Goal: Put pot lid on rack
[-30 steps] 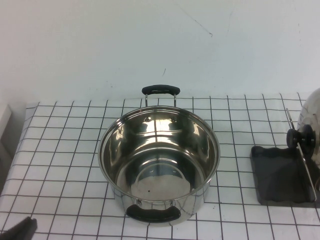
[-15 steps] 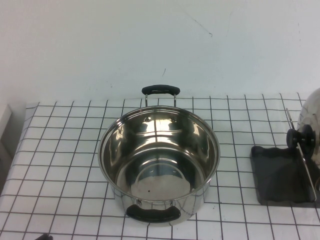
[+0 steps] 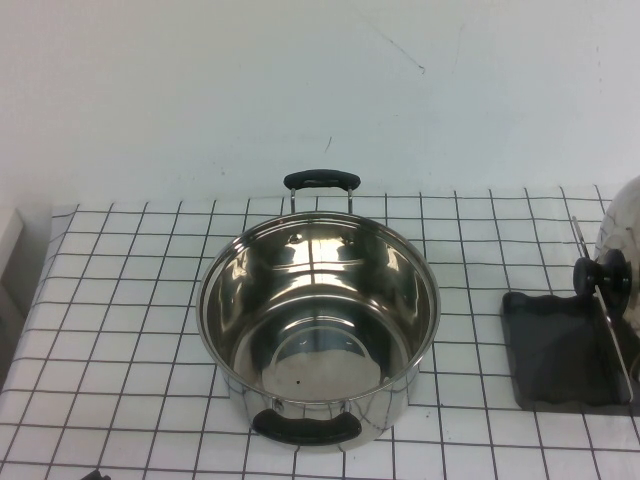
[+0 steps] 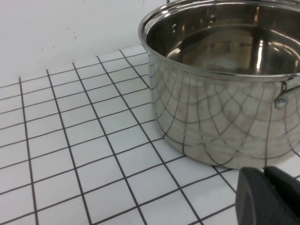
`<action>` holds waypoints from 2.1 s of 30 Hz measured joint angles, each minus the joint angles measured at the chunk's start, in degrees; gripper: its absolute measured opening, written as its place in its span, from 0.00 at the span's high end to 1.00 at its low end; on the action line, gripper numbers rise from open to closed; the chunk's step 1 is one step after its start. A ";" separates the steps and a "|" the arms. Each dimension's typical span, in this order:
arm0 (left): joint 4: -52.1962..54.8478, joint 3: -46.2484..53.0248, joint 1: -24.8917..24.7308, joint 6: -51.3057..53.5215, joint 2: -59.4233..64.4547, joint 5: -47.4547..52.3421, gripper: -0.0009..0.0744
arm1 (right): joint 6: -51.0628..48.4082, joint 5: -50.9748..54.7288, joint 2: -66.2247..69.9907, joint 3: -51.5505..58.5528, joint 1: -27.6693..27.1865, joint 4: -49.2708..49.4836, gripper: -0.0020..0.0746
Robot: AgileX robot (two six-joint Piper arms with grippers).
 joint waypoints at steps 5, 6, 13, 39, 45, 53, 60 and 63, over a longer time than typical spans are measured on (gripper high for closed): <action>0.00 0.00 0.00 0.00 0.00 -1.13 0.99 | 23.50 9.74 0.00 0.00 -5.02 -22.08 0.98; 0.00 0.00 0.00 0.00 0.00 -1.21 0.99 | 26.68 13.10 0.00 0.00 -5.68 -24.70 0.98; 0.00 0.00 0.00 0.00 0.00 -1.35 0.99 | 45.36 26.10 -1.92 0.00 -6.19 -40.64 0.98; 0.04 0.00 0.00 0.00 0.00 -1.56 0.99 | 59.92 26.84 -2.29 0.00 -0.03 -45.21 0.98; 0.04 0.00 0.00 0.00 0.00 -1.56 0.99 | 59.94 26.84 -2.29 0.00 -0.03 -45.21 0.98; 0.04 0.00 0.00 0.00 0.00 -1.56 0.99 | 60.04 26.84 -2.29 0.00 -0.03 -45.21 0.98; -1.18 0.00 0.00 0.00 0.00 -1.56 0.99 | 60.04 26.86 -2.29 -0.10 -0.03 -45.21 0.98; -11.68 0.00 0.00 1.64 0.00 1.29 0.99 | 60.04 26.86 -2.29 -0.10 -0.03 -45.25 0.98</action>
